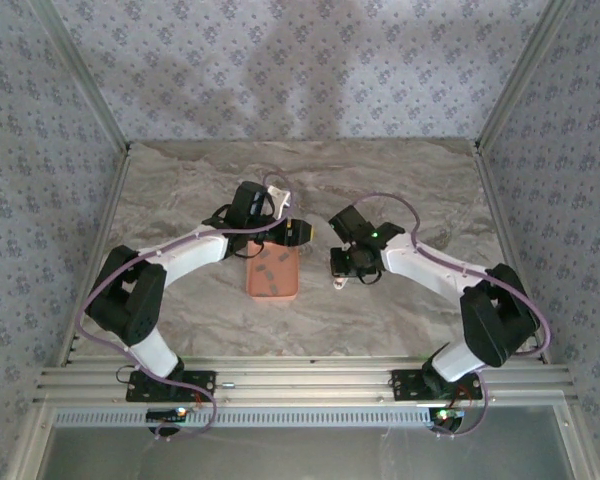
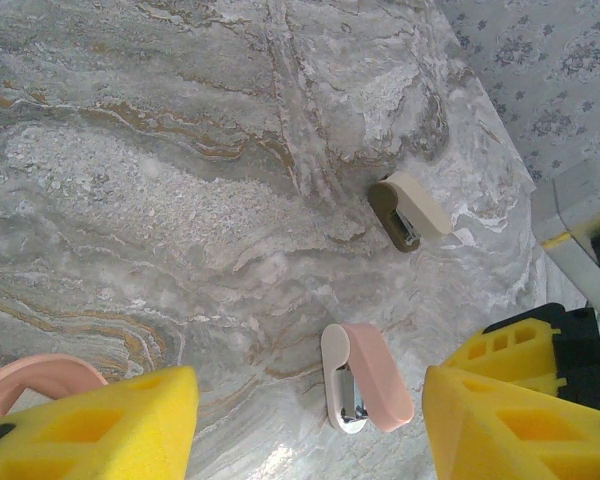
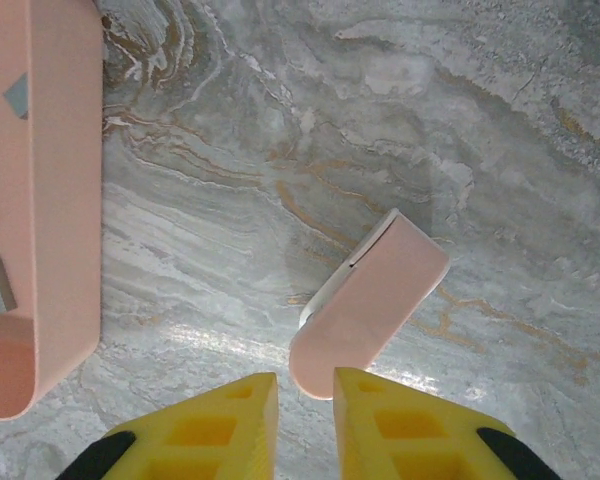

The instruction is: Load the staples into the stapler

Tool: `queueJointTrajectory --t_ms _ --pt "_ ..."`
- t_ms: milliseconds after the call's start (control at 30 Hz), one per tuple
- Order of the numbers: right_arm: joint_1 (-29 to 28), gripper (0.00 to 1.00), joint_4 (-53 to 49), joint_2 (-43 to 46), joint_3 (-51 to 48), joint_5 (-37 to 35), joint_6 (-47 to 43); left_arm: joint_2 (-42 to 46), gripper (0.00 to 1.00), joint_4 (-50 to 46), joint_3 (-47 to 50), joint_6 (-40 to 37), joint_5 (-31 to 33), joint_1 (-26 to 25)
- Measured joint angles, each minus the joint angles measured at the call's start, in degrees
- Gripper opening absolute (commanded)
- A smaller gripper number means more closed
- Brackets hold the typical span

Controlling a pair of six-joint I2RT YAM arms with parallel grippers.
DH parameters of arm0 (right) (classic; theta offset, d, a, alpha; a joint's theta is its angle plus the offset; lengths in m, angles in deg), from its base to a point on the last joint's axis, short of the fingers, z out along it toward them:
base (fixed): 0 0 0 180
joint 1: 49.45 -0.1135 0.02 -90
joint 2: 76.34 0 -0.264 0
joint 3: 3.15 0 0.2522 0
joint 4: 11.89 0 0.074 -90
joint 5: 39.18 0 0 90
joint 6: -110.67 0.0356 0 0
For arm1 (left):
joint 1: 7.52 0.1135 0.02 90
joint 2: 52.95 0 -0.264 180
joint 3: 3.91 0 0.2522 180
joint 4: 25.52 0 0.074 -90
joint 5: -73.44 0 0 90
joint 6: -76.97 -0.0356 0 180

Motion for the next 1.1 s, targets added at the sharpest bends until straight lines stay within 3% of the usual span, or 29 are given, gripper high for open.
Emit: queueJointTrajectory --t_ms 500,933,1100 --pt "1.2 0.12 10.2 -1.3 -8.7 3.8 1.2 0.0 0.61 0.0 0.0 0.0 0.0 0.0" --pt "1.5 0.49 0.9 1.2 -1.1 1.1 0.5 0.1 0.61 0.0 0.0 0.0 0.5 0.0" --pt "1.5 0.54 -2.6 0.6 0.2 -1.0 1.4 0.9 0.61 0.0 0.0 0.0 1.1 0.0"
